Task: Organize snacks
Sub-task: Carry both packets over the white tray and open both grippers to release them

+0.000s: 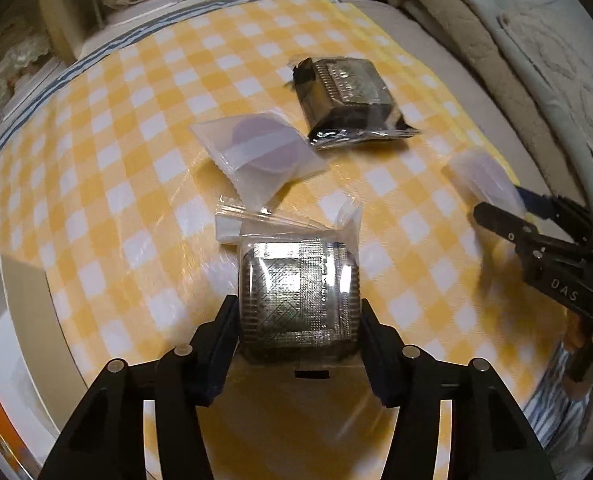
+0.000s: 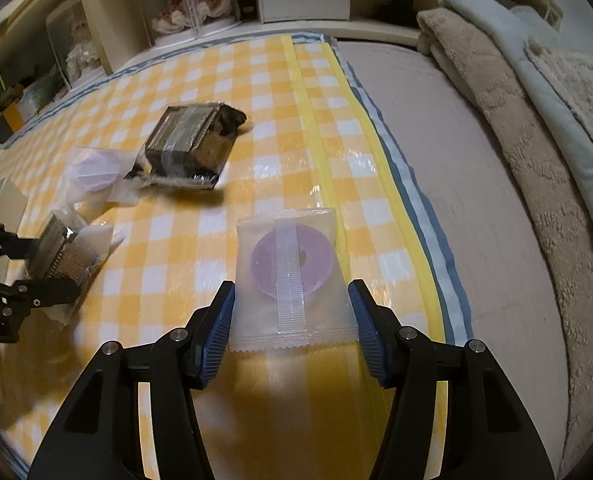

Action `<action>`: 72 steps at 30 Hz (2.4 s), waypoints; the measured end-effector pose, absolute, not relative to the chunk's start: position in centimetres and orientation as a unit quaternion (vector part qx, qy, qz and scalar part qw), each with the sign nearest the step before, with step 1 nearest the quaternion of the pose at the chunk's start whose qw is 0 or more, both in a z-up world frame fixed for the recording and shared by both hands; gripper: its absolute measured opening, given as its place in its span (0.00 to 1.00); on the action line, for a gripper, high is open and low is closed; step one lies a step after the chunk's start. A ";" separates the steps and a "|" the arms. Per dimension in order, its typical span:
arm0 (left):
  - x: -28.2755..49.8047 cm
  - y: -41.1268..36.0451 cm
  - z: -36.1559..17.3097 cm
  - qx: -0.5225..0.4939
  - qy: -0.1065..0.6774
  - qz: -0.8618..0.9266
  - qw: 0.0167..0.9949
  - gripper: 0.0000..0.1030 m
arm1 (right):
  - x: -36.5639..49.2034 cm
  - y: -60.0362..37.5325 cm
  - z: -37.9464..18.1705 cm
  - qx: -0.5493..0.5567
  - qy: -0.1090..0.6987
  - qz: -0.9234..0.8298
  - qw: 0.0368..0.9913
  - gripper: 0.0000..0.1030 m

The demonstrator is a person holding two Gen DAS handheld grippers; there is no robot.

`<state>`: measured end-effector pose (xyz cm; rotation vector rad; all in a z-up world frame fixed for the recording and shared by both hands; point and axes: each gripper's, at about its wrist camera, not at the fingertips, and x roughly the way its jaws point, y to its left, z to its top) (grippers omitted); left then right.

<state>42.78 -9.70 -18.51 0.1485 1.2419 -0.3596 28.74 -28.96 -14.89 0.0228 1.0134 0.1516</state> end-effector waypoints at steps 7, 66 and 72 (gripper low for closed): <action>39.9 -8.8 -16.8 0.042 0.562 -0.164 0.810 0.51 | 27.5 -29.6 -13.0 0.037 0.474 0.081 0.876 0.56; 17.8 26.9 -5.8 -0.084 0.500 0.070 0.859 0.51 | 23.4 2.9 -5.8 0.053 0.432 0.308 0.846 0.56; 19.9 28.2 -8.8 -0.074 0.521 0.084 0.846 0.51 | 25.0 6.4 -7.7 0.077 0.467 0.302 0.827 0.56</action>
